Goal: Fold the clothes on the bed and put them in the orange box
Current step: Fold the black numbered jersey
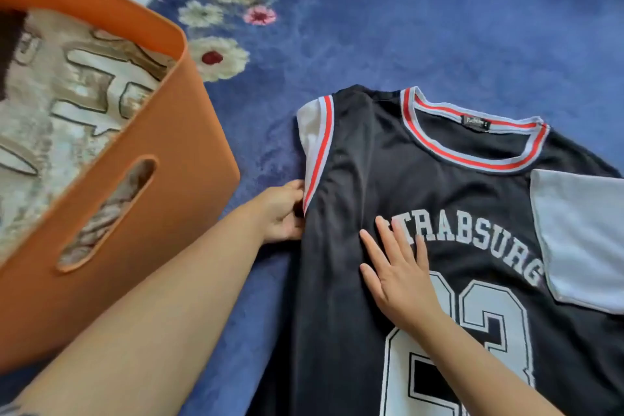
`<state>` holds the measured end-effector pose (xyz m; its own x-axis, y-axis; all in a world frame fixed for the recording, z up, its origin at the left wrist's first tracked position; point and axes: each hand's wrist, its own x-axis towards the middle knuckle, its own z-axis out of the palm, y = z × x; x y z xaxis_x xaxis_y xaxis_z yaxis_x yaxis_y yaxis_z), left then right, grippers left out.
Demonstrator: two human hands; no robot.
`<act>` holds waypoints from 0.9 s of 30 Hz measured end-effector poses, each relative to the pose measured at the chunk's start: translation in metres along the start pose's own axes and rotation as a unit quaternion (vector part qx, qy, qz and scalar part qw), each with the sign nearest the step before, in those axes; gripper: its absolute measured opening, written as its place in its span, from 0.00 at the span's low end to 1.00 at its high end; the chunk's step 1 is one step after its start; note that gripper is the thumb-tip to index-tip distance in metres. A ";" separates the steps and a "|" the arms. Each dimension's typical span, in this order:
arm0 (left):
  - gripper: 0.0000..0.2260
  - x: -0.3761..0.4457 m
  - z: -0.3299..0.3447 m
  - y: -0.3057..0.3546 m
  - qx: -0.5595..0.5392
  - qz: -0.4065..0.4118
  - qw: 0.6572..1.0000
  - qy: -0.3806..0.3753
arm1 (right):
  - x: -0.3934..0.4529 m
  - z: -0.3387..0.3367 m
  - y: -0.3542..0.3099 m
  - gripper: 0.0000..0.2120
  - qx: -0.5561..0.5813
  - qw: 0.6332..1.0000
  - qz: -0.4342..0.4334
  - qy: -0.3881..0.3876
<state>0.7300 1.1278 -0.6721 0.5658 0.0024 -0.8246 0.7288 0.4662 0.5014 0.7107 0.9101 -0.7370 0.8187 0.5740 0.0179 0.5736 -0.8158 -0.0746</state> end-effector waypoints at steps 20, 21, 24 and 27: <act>0.22 -0.019 0.013 -0.011 0.241 -0.095 0.966 -0.017 | -0.001 -0.007 0.007 0.24 0.069 0.997 0.005 -0.037; 0.24 -0.018 0.015 -0.010 0.184 -0.094 0.978 -0.025 | 0.000 -0.008 0.006 0.24 0.074 0.996 0.004 -0.039; 0.14 -0.009 0.030 -0.014 0.019 -0.042 0.998 -0.040 | -0.001 -0.009 0.010 0.24 0.081 0.996 -0.003 -0.049; 0.06 0.003 0.043 -0.019 -0.184 0.060 0.981 -0.002 | -0.002 -0.009 0.014 0.24 0.087 0.995 -0.016 -0.045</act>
<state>0.7340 1.0811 -0.6728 0.6419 0.0735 -0.7633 0.4678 0.7511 0.4658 0.7172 0.8974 -0.7289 0.7899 0.6096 -0.0664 0.5789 -0.7771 -0.2469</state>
